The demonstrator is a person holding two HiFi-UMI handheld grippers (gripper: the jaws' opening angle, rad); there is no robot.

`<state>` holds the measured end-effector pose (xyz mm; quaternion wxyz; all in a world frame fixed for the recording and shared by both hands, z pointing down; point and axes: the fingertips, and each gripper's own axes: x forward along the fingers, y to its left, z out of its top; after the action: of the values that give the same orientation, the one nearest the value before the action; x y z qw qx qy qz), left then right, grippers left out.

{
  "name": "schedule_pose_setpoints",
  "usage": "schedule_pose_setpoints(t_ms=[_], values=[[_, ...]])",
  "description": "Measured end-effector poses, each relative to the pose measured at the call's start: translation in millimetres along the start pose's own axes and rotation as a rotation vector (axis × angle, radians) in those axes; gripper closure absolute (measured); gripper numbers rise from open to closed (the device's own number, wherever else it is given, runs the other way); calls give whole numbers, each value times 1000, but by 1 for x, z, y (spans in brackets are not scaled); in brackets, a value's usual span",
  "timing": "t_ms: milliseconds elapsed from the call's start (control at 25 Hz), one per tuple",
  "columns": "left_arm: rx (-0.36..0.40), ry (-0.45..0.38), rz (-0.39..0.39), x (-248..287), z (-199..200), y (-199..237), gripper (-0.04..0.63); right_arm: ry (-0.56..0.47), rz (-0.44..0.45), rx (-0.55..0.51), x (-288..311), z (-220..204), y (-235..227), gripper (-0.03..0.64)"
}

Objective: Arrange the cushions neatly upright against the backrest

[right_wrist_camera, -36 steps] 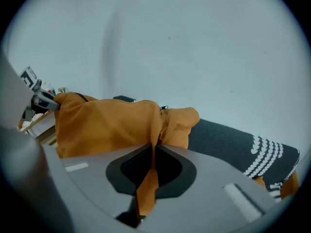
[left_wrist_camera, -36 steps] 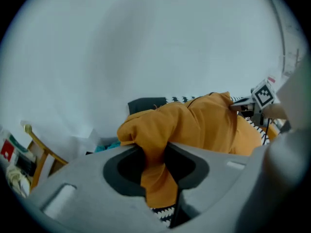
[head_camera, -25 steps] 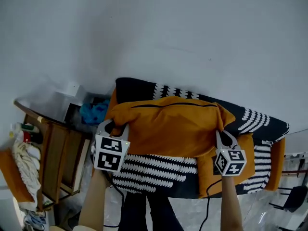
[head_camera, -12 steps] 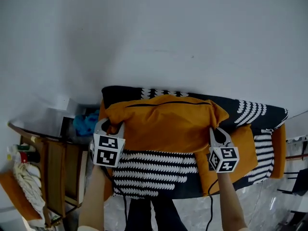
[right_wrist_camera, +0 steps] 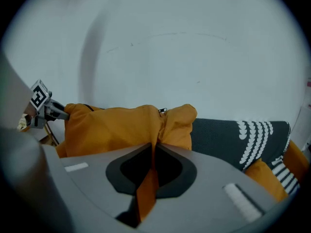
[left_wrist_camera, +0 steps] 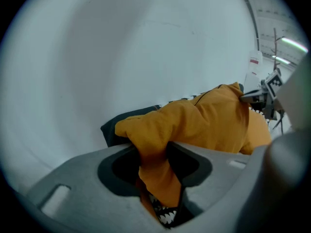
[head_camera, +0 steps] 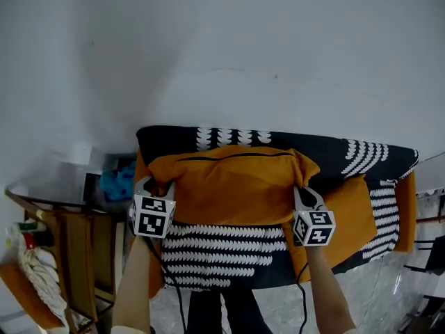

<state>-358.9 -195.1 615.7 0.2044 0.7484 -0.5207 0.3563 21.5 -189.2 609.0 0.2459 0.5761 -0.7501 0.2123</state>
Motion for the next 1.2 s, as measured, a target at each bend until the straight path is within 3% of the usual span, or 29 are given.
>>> schedule_pose_setpoints(t_ms=[160,480,600,760,880,1040,1200], values=[[-11,35,15,23,10,8,400,25,-12,45,19,-6,-11,597],[-80,22,78,30,11,17,356,62,-52,-1,32,-9,-14,582],[-122,-7,138,16,6,25,316,48,-64,21,25,-3,-17,522],[-131,-31,134,0,4,22,285,15,-77,112,13,14,-23,398],[-184,-70,150,-25,10,22,285,-33,-70,93,-5,38,-14,388],[-279,-177,153,-75,36,18,285,-158,-53,68,-47,85,6,411],[-306,-325,142,-138,80,2,309,-290,-66,46,-105,134,20,525]])
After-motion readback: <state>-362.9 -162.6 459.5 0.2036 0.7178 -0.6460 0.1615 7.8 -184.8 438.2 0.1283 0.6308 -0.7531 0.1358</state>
